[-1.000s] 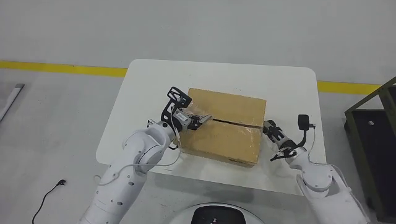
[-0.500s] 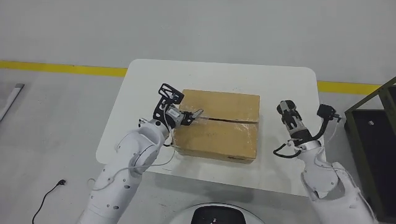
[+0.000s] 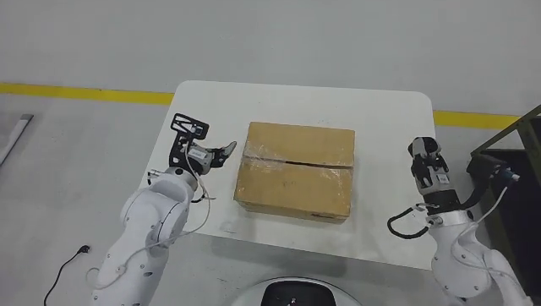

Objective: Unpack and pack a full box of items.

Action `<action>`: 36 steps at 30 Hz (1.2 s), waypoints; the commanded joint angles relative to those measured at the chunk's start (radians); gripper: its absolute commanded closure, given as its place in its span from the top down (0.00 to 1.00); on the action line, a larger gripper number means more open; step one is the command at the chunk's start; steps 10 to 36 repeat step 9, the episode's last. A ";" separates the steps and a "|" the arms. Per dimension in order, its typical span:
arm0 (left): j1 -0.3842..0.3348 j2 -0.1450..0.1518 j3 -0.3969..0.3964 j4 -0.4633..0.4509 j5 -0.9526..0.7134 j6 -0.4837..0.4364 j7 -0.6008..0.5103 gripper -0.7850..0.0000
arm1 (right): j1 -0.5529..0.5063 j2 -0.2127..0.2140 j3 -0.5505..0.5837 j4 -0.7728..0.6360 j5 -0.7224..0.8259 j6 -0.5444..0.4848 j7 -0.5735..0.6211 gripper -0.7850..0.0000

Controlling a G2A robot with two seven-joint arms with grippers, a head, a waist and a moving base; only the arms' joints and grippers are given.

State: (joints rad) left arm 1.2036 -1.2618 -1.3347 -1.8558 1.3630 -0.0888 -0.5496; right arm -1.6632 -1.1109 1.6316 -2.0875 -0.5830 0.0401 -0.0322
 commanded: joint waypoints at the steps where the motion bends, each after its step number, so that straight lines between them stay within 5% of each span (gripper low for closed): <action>1: 0.000 0.000 0.000 0.000 0.000 0.000 0.000 1.00 | 0.000 0.000 0.000 0.000 0.000 0.000 0.000 0.20; 4: 0.000 0.000 0.000 0.000 0.000 0.000 0.000 1.00 | 0.000 0.000 0.000 0.000 0.000 0.000 0.000 0.29; 36: 0.000 0.000 0.000 0.000 0.000 0.000 0.000 1.00 | 0.000 0.000 0.000 0.000 0.000 0.000 0.000 0.29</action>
